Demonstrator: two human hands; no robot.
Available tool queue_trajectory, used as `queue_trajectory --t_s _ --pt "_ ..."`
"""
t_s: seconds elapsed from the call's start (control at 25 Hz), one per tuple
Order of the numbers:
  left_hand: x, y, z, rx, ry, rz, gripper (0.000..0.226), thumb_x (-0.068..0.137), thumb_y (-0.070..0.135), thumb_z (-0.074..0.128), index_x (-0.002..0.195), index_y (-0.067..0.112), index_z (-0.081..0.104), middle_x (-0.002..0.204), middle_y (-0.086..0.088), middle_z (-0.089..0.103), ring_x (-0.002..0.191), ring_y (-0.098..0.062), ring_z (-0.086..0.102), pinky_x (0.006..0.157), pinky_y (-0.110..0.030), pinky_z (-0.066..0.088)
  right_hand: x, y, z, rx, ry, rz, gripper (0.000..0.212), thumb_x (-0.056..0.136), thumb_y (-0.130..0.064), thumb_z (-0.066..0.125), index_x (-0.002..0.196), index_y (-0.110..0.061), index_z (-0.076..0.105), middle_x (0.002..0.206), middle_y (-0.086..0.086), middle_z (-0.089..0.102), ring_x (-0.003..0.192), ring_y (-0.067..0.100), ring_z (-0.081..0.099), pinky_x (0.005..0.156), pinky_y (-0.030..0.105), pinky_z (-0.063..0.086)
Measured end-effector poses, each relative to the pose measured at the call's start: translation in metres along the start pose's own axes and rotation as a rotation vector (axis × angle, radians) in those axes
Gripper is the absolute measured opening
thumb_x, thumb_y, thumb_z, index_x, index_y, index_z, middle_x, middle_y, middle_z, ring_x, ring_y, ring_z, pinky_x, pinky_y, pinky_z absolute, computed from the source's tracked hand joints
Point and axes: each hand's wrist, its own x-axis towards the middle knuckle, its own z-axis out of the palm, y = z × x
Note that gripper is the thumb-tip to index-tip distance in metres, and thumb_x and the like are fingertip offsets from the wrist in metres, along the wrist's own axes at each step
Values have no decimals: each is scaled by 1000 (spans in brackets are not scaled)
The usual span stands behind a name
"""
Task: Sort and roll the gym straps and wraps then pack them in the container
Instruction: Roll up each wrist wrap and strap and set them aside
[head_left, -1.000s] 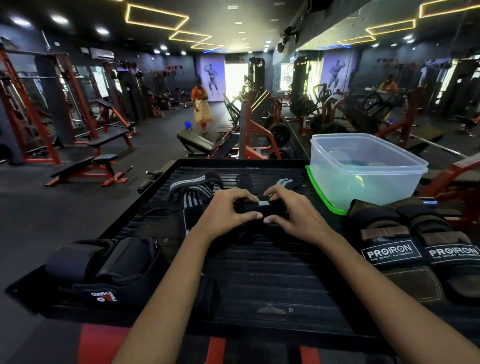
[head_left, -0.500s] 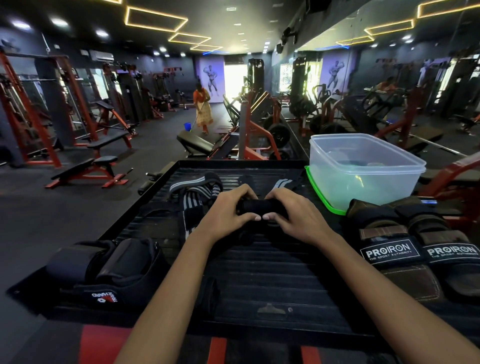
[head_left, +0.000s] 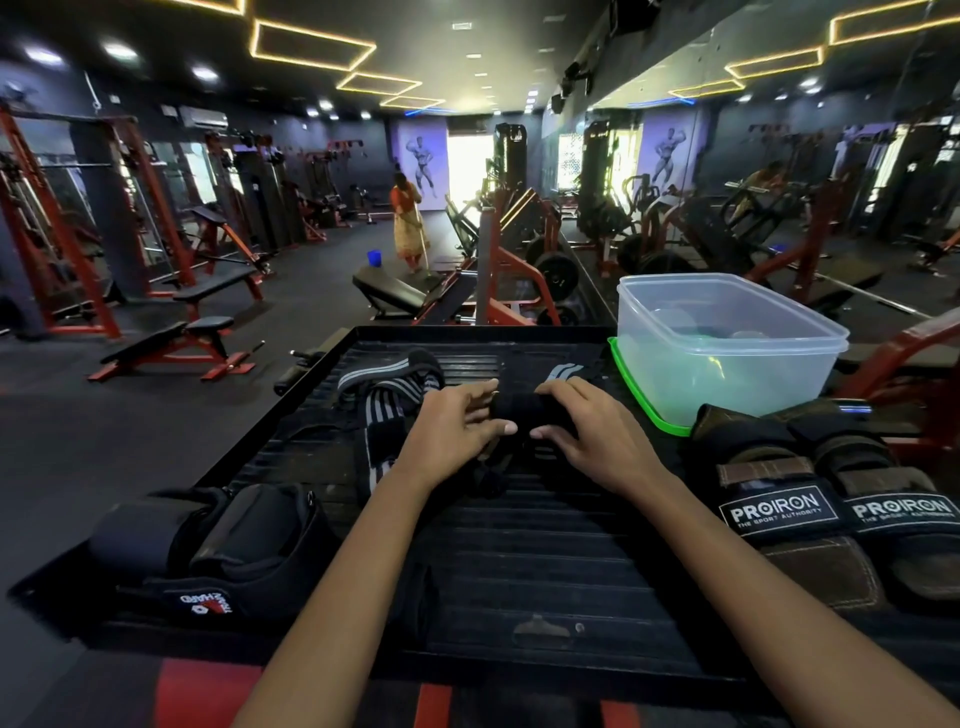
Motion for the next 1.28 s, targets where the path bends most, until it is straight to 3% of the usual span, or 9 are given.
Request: queue_trajectory --t_s 0.08,0.24,0.32,0.48,0.6,0.76,0.84,1.04,1.28 --pt "-1 2 2 -1 -65 -12 62 83 4 72 140 6 46 126 -3 59 115 -7 53 83 -7 48 1 -1 0 -53 -29 47 42 91 -32 63 126 -16 49 119 3 55 102 26 57 72 39 49" --pt "1 0 5 40 -130 -8 70 86 9 69 147 10 35 134 -9 57 123 -11 53 107 -32 43 0 0 5 -78 -89 85 41 96 -29 54 132 -14 41 122 7 47 101 29 54 75 43 49" --pt "2 0 7 44 -160 -6 69 88 8 66 148 10 31 142 -11 50 130 -11 47 111 -33 39 -1 -3 9 -179 -85 98 40 97 -30 51 132 -13 40 119 8 47 98 29 54 73 45 51" --pt "3 -2 10 97 -174 9 70 90 9 65 150 12 29 131 -5 55 124 -7 48 107 -21 37 -1 -14 11 -367 -89 102 38 99 -29 48 130 -9 42 116 13 49 89 31 56 59 42 51" --pt "1 0 11 118 -100 46 64 85 8 71 142 11 43 130 1 55 120 -9 52 95 -6 38 -2 -17 9 -401 -135 48 39 99 -26 45 134 -11 39 120 11 46 96 29 55 64 36 44" --pt "0 -1 7 131 64 160 39 77 9 77 115 13 69 108 -6 72 98 -14 67 90 -16 48 0 -15 1 -133 -108 48 39 94 -26 56 128 -14 39 119 4 50 105 24 53 75 36 44" --pt "0 -3 5 96 30 133 34 78 11 77 111 16 71 102 -4 73 93 -12 67 84 -11 47 1 -11 -5 -33 -127 66 36 89 -23 63 117 -16 40 115 1 53 102 24 55 76 39 46" --pt "1 -8 3 116 -110 108 16 89 24 67 105 24 66 92 -6 69 80 -14 63 78 -25 48 -3 0 -9 51 -167 24 38 83 -31 71 105 -20 41 107 -2 55 90 25 56 75 41 47" --pt "3 -11 1 212 -93 131 38 69 23 85 103 21 68 100 2 61 90 -12 59 82 -25 49 -1 1 -7 83 -179 -21 33 83 -35 69 105 -19 50 102 -6 57 91 18 56 78 41 49"
